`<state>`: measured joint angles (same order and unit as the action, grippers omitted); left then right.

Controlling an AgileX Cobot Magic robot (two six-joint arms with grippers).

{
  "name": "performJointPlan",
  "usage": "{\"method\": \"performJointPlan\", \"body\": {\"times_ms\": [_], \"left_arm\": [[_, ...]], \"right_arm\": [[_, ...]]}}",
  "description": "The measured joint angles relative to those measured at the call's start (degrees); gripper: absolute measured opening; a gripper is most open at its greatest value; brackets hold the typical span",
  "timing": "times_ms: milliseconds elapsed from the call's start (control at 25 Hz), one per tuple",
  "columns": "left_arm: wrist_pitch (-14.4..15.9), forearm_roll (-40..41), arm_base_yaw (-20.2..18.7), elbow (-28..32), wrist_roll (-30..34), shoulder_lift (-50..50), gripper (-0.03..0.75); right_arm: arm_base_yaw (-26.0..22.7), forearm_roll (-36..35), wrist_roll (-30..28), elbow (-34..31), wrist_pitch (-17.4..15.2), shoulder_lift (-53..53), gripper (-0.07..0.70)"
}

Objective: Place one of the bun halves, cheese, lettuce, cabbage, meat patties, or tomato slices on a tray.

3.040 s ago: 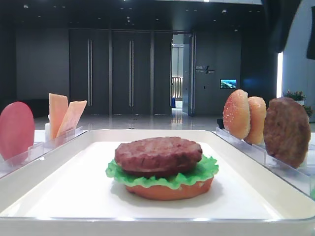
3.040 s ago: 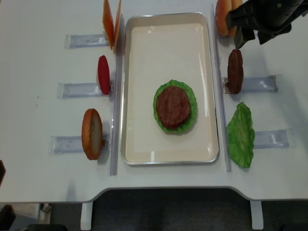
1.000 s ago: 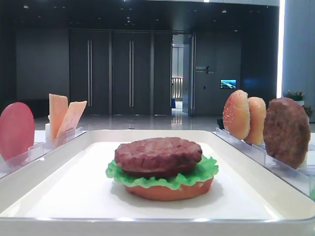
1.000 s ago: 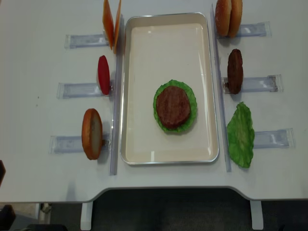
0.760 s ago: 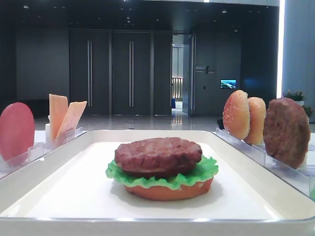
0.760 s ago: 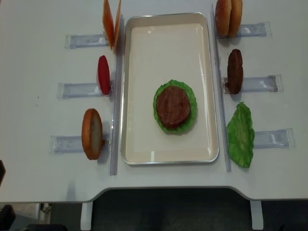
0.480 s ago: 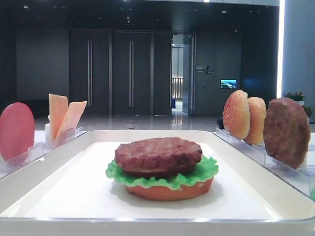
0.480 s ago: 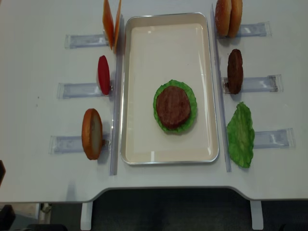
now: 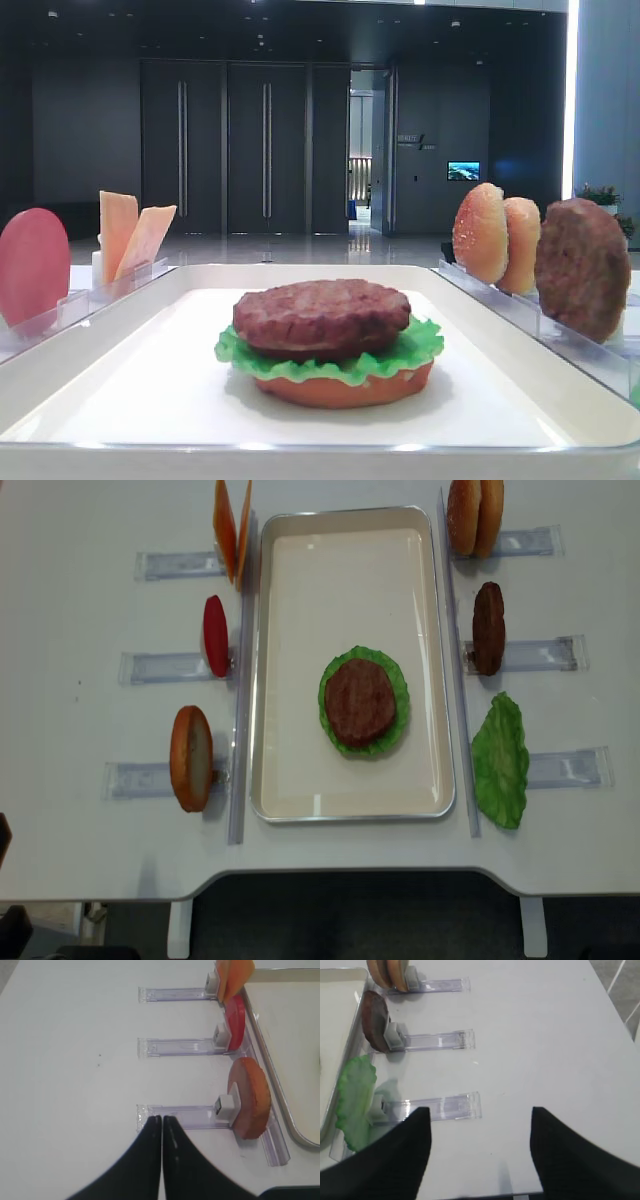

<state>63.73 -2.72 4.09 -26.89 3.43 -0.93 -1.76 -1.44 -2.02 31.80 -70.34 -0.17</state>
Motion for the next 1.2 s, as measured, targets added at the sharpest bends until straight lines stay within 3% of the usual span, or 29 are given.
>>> {"method": "performJointPlan", "body": {"times_ms": [200,560,1200], "left_arm": [[0.0,0.0,0.0,0.0,0.0,0.0,-0.001],[0.0,0.0,0.0,0.0,0.0,0.0,-0.001],[0.0,0.0,0.0,0.0,0.0,0.0,-0.001]], "right_arm": [[0.0,0.9,0.0,-0.5,0.4,0.0,0.416],[0.0,1.4,0.0,-2.8,4.8,-0.1,0.416],[0.1,1.4,0.0,-2.8,5.2,-0.3,0.416]]}}
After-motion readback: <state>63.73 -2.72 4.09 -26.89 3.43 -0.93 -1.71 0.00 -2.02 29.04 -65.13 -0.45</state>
